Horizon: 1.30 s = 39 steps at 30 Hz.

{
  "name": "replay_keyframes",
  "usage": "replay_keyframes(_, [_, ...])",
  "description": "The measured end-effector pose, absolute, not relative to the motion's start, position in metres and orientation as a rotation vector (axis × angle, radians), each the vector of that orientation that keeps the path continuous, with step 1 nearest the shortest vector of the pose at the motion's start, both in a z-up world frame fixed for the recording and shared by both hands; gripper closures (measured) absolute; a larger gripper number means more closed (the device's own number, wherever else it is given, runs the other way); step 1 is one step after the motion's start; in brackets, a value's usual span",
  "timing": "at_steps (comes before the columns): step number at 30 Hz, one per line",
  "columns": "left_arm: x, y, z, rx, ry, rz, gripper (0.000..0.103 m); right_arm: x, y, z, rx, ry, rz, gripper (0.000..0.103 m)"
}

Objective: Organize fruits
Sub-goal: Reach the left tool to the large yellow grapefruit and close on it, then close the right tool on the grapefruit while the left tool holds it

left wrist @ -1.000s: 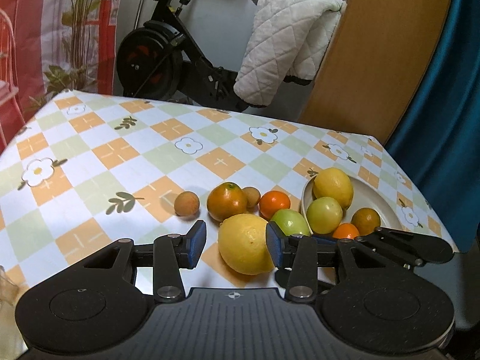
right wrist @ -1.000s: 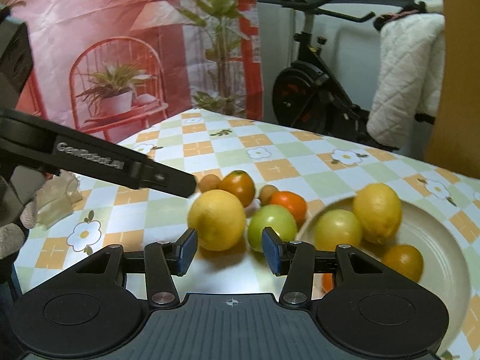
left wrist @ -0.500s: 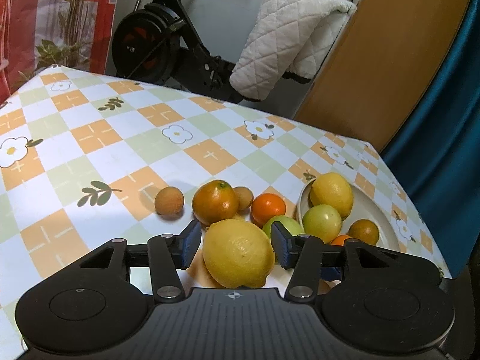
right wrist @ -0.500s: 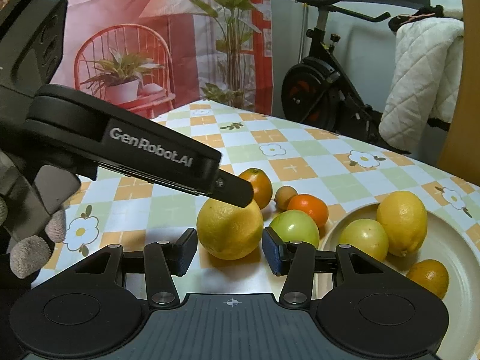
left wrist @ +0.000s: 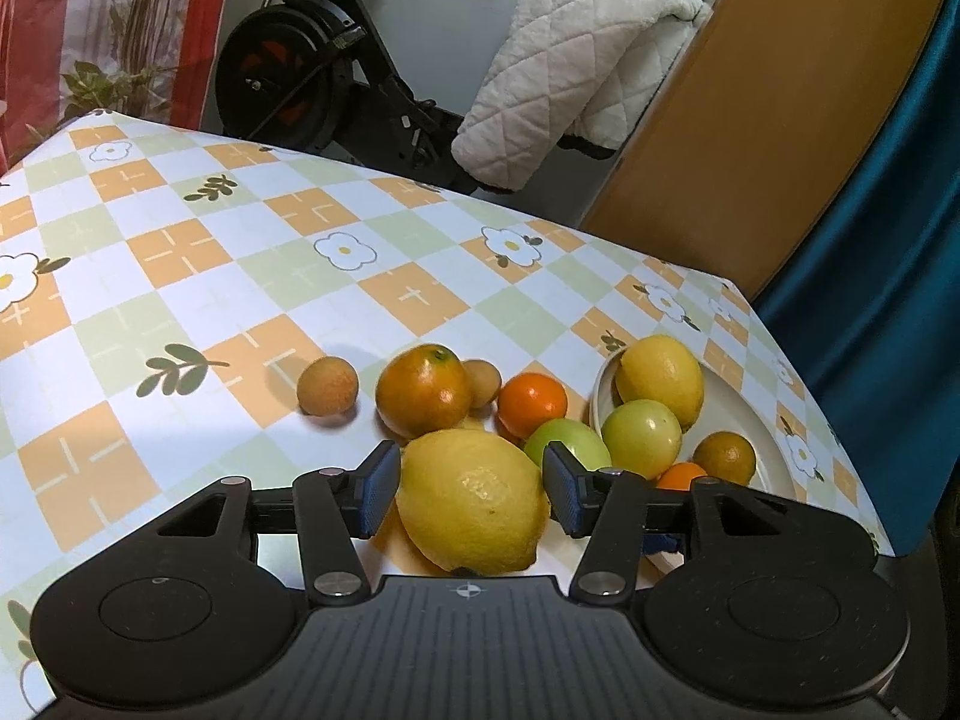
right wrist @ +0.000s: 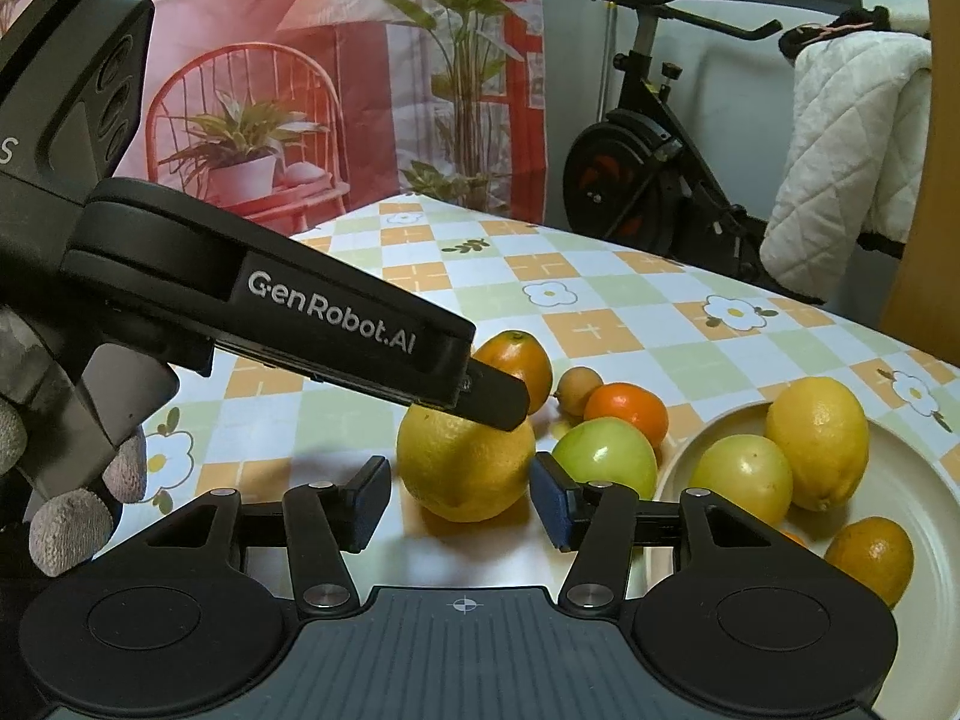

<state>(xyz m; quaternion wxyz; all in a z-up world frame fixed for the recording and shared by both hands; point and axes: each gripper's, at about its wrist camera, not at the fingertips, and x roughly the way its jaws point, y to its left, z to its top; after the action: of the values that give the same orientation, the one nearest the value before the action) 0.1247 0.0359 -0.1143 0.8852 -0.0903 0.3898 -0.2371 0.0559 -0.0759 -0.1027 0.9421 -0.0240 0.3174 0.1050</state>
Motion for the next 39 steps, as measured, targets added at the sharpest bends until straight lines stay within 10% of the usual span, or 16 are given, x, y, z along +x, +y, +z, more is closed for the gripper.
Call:
replay_keyframes(17, [0.085, 0.035, -0.106, -0.111, 0.762, -0.493, 0.056, 0.027, -0.086, -0.099, 0.019, 0.660, 0.241, 0.066])
replay_keyframes(39, [0.091, 0.036, -0.111, -0.148, 0.782, -0.505, 0.055, 0.045, -0.081, -0.105, -0.031, 0.652, 0.198, 0.056])
